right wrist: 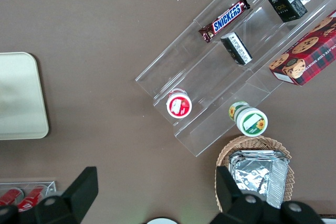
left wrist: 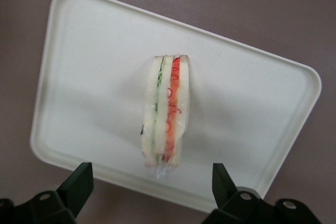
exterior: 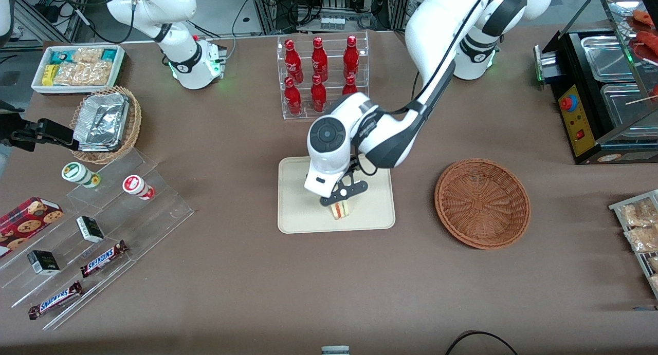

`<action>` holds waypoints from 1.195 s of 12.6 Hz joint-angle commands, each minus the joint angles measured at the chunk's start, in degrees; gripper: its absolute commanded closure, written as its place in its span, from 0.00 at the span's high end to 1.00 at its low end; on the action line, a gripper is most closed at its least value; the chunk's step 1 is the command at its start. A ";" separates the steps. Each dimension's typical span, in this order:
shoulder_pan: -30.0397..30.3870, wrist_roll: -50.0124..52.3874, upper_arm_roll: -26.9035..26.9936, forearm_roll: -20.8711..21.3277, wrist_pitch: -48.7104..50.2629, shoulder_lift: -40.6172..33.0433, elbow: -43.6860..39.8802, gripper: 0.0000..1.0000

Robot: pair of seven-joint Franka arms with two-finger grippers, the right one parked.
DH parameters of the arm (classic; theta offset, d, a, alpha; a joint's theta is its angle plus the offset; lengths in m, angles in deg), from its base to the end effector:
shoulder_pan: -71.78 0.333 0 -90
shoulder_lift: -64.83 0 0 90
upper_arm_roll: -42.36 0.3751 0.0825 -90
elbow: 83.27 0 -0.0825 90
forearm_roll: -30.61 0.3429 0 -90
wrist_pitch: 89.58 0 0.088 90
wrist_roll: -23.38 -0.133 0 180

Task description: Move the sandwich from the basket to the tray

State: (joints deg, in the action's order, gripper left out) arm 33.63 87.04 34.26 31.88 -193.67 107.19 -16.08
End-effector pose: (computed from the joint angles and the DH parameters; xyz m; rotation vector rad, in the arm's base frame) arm 0.5351 -0.5099 0.3801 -3.0653 -0.5101 0.1751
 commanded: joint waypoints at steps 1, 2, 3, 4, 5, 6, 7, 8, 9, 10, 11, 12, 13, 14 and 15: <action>0.10 -6.68 0.90 -1.80 5.64 -5.51 0.40 1.00; 0.10 -7.67 2.55 -1.97 7.66 -7.62 0.84 1.00; -0.08 -6.98 5.53 -2.76 8.99 -9.82 2.06 1.00; 0.01 -7.76 7.03 -3.98 10.57 -12.45 4.77 1.00; 0.01 -8.81 9.49 -4.26 10.58 -15.17 7.32 1.00; 0.01 -12.65 12.21 -4.96 11.19 -16.85 8.13 1.00; 0.01 -16.69 14.41 -5.31 12.07 -18.09 9.36 1.00; 0.01 -19.08 16.78 -6.71 12.51 -19.58 10.93 1.00; 0.01 -20.84 19.15 -7.50 12.78 -20.99 12.78 1.00; 0.01 -23.03 20.83 -7.60 12.61 -23.44 15.58 1.00; 0.01 -26.54 22.68 -8.04 12.43 -25.99 18.39 1.00; 0.01 -30.23 25.39 -9.08 12.43 -27.93 20.42 1.00; 0.01 -33.74 27.33 -9.53 12.78 -29.60 21.66 1.00; 0.01 -36.56 28.74 -9.53 13.04 -31.18 22.89 1.00; -0.08 -39.03 30.76 -9.53 13.22 -32.50 23.77 1.00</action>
State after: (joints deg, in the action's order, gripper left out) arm 34.42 52.17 62.31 23.43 -180.81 79.32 3.33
